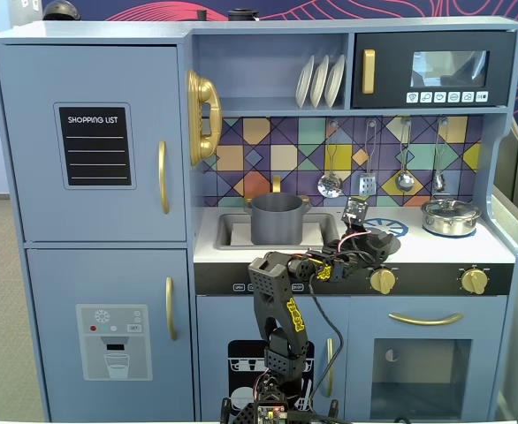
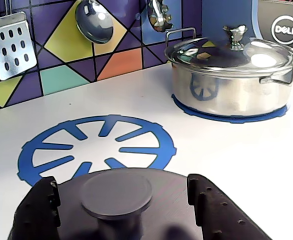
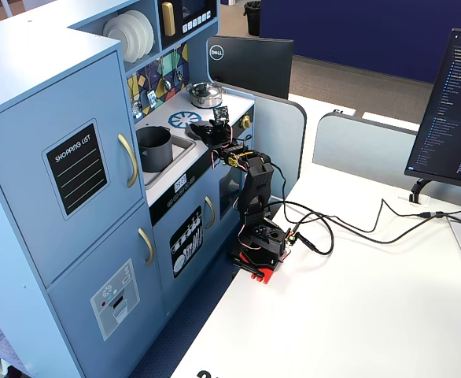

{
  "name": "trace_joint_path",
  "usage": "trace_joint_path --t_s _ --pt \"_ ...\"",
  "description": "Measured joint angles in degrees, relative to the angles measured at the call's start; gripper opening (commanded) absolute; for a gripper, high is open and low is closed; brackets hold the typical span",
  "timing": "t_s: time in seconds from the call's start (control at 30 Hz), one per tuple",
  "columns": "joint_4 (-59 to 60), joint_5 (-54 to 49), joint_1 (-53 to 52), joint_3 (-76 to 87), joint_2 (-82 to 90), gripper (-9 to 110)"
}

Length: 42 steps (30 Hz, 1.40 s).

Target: Take off the lid from the gray recipient and place it on the counter

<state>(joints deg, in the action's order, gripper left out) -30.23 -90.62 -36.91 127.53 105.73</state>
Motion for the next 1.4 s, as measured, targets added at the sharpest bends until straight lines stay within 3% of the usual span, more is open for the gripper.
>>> trace_joint_path --t_s 0.33,0.47,0.77,0.97,1.07,1.2,1.4 --pt "-0.88 0.26 0.44 0.09 6.33 22" --pt "7.03 1.93 1.32 1.32 17.23 19" --pt "54.67 5.27 8.7 0.44 52.73 8" --pt "90.44 2.64 19.86 -2.2 63.81 0" --pt "101.07 0.44 25.58 1.14 66.53 0" --pt "104.59 2.37 32.52 10.02 69.96 0" --pt "95.27 3.96 40.43 30.32 73.3 0"
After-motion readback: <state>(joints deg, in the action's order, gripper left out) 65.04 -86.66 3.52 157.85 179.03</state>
